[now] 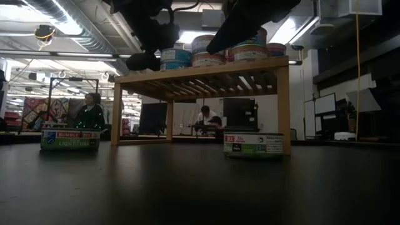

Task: Stack canned seafood by type on shelf
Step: Put the green tuna can aligned with the other green tuna can on the shelf

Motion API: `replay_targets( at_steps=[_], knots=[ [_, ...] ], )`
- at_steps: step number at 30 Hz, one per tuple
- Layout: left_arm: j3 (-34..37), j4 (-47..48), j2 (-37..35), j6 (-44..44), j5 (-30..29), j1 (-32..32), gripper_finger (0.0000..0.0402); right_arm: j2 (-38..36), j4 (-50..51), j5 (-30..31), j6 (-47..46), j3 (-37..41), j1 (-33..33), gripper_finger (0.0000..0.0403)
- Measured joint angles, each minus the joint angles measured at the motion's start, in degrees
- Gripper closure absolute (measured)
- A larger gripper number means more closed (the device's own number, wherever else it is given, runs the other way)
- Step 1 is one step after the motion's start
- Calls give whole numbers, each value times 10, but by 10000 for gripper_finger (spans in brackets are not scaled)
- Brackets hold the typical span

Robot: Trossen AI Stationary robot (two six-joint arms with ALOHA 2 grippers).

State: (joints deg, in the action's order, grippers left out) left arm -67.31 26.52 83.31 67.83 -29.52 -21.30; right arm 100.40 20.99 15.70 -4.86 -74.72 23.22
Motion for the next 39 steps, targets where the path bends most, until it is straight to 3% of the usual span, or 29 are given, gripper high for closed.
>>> replay_targets(
  at_steps=[9,13,19,25,29,33,39],
  knots=[
    [0,3,-41,-11,-33,9,151,0,2,0,0,0,0,114],
    [0,46,-77,-68,-44,25,151,0,1,0,0,0,0,114],
    [0,170,-132,-261,-67,76,151,0,-7,0,0,0,0,114],
    [0,304,-168,-543,-64,154,151,1,-34,0,0,0,0,114],
    [0,376,-174,-732,19,206,151,1,-71,-12,0,0,0,114],
    [19,380,-172,-856,107,268,151,1,-102,-30,7,0,0,114],
    [105,324,-171,-962,121,371,151,1,-110,-34,8,0,0,114]
  ],
)
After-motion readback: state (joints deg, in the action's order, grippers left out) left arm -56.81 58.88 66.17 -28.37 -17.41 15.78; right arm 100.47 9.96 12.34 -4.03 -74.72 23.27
